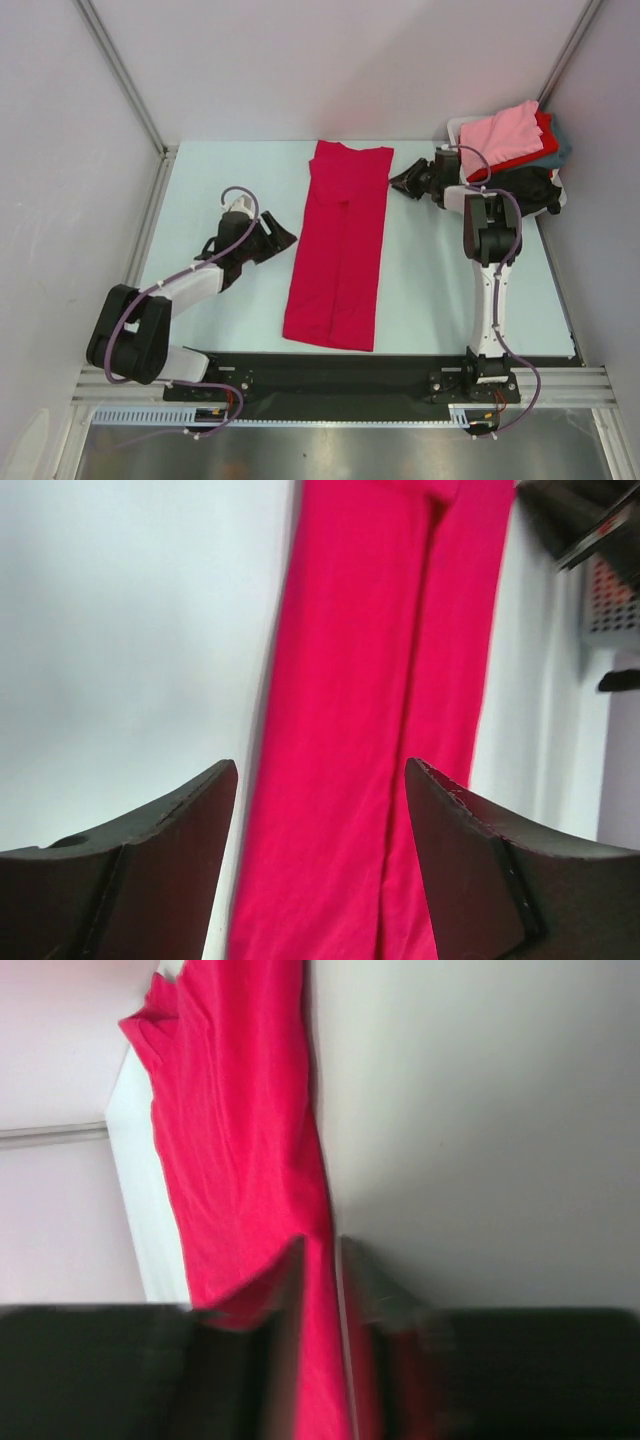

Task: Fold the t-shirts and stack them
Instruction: Fold the tshirt

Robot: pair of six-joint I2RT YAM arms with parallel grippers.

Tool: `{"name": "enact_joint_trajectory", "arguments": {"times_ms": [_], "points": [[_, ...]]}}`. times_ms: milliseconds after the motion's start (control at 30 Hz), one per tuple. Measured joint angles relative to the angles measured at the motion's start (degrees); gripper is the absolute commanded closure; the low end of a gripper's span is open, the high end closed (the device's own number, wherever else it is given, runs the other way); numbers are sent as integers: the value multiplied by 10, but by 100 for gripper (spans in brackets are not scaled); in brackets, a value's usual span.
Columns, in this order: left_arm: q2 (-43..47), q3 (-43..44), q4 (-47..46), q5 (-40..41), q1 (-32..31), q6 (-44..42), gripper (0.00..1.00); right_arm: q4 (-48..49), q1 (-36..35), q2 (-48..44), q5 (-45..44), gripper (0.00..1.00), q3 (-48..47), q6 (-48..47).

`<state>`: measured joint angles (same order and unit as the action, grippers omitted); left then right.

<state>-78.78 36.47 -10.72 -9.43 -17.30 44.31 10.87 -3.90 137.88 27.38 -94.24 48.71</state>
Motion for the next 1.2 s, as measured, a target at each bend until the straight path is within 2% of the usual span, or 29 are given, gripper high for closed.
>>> {"name": "enact_joint_trajectory", "arguments": {"times_ms": [100, 200, 500, 667, 867, 1033, 1067, 1100, 1200], "points": [[-7, -21, 1, -3, -10, -5, 26, 5, 7, -8, -5, 53, -1, -11], [-8, -43, 3, -2, -13, -8, 27, -12, 0, -21, -23, 49, -1, -36], [-5, -89, 10, -2, -30, -9, 30, -96, -31, -36, -84, 49, -26, -80], [10, -107, 1, -3, -38, -9, 30, -134, -28, 9, -98, 59, -105, -80], [11, -115, -14, -15, -42, -9, 32, -143, -18, 85, -99, 87, -214, -58], [15, -137, -52, -20, -45, -6, 30, -167, -17, 137, -100, 93, -301, -43], [16, -142, -60, -22, -46, -3, 30, -175, -17, 151, -101, 92, -327, -41], [16, -146, -69, -23, -46, -2, 30, -182, -17, 163, -100, 77, -348, -40], [15, -153, -85, -29, -46, 3, 29, -204, -18, 187, -94, 41, -408, -40]]}}
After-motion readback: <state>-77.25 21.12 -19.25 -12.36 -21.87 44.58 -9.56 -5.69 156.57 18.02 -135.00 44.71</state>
